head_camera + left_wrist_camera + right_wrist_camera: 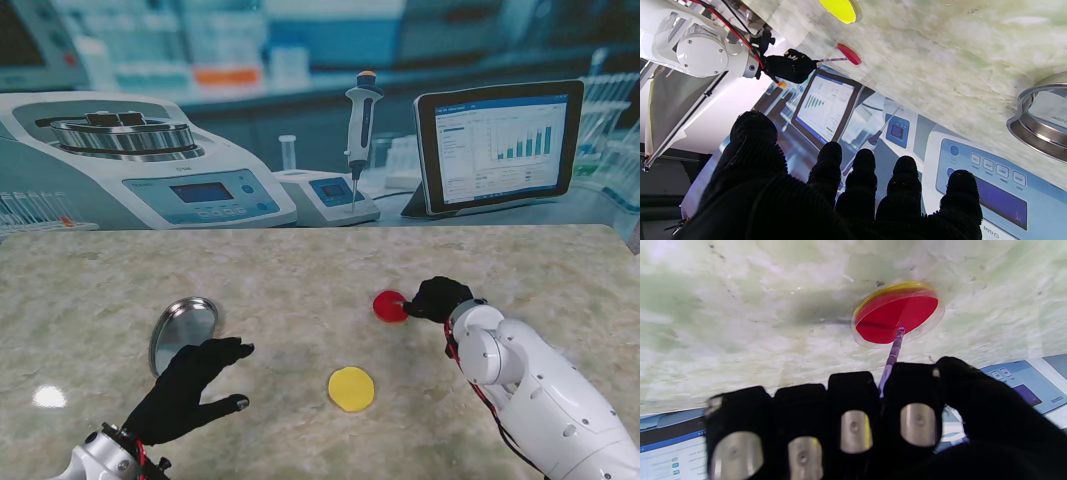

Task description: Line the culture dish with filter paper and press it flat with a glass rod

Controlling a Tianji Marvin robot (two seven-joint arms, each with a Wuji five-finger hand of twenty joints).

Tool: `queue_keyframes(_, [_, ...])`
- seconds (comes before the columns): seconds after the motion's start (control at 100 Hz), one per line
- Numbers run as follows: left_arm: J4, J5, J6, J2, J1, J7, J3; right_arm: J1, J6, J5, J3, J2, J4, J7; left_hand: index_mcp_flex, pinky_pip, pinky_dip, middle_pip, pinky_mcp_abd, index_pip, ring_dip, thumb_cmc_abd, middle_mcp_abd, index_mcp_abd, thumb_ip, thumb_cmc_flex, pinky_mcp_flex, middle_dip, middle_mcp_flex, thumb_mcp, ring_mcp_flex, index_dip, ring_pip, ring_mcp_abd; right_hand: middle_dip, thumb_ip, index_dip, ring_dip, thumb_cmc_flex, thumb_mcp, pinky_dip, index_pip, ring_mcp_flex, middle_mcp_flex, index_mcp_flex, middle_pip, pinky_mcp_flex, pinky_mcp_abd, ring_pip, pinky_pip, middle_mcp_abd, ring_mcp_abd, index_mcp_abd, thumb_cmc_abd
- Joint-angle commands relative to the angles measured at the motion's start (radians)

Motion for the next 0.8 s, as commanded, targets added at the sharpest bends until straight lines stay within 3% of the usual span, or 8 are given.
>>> queue_keyframes(0.0, [-0.006,-0.001,-0.001,-0.001,0.008,-0.003,-0.001,-0.005,0.004,-0.01,-0.013,-0.002,-0.002,0.014,0.002,-0.044,-0.032,-0.024,-0.027,-0.029,-0.011,0.024,0.002,0.002,0.03,0.018,-0.014,-0.015,-0.032,-0.021,-0.025,-0.013,-0.015,-0.031,0.018,0.0,0.002,0.02,-0.014,-0.007,-0.014,0.05,0.041,0.061,0.069,0.125,0.04,-0.028,0.118,0.305,-0.04,-0.078,0.096,0.008])
queue_keyframes(0.34, [-0.006,-0.006,0.0,-0.001,0.007,-0.002,-0.004,-0.012,0.024,-0.057,-0.015,0.011,0.004,0.066,0.002,-0.044,-0.032,-0.023,-0.027,-0.028,-0.011,0.025,0.001,0.003,0.03,0.019,-0.014,-0.014,-0.032,-0.021,-0.024,-0.013,-0.014,-0.031,0.018,0.002,0.002,0.023,-0.013,-0.009,-0.016,0.05,0.041,0.061,0.069,0.125,0.048,-0.032,0.119,0.305,-0.04,-0.083,0.096,0.011])
queue_keyframes(0.79, [-0.008,-0.007,0.001,-0.002,0.006,-0.002,-0.005,-0.042,0.036,-0.1,0.028,0.014,-0.024,0.073,0.002,-0.044,-0.032,-0.024,-0.027,-0.029,-0.011,0.026,0.0,0.002,0.03,0.018,-0.014,-0.015,-0.033,-0.022,-0.024,-0.013,-0.014,-0.033,0.019,0.002,0.002,0.024,-0.011,-0.014,-0.016,0.05,0.041,0.061,0.069,0.125,0.048,-0.032,0.117,0.305,-0.04,-0.085,0.096,0.011])
